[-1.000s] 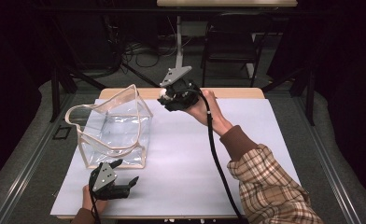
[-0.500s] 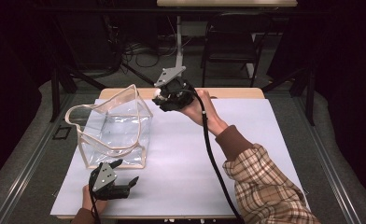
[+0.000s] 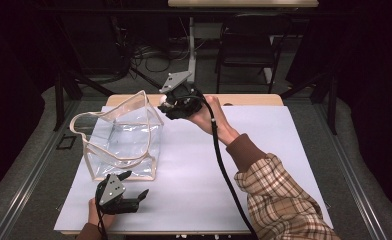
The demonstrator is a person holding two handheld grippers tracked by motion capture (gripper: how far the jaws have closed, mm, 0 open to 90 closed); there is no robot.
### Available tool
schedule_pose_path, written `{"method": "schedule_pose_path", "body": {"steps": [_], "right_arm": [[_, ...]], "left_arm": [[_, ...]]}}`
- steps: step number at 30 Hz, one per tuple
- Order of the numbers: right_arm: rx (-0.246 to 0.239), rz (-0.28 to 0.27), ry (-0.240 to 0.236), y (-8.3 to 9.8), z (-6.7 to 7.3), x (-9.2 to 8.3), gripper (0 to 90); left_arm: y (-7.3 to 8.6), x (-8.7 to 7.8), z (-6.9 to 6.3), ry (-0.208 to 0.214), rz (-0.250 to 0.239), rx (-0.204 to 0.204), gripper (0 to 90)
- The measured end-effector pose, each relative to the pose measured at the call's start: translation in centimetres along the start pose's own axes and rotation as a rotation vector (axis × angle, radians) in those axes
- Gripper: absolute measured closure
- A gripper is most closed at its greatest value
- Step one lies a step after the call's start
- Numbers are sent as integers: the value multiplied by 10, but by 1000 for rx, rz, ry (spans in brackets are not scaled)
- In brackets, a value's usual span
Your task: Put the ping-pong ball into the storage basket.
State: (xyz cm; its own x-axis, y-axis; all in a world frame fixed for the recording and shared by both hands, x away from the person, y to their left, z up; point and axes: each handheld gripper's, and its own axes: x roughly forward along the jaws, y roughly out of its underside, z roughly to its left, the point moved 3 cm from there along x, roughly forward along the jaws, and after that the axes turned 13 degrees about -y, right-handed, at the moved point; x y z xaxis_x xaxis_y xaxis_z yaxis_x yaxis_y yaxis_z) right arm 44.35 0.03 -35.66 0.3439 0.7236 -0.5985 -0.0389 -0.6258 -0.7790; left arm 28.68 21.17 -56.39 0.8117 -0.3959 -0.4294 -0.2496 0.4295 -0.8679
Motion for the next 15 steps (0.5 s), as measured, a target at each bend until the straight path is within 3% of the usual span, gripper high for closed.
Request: {"method": "schedule_pose_path", "body": {"steps": [15], "right_arm": [[-12,5,-22,-9,4,9,510]], "left_arm": [[0,0,0,-2,-2,1,161]]}}
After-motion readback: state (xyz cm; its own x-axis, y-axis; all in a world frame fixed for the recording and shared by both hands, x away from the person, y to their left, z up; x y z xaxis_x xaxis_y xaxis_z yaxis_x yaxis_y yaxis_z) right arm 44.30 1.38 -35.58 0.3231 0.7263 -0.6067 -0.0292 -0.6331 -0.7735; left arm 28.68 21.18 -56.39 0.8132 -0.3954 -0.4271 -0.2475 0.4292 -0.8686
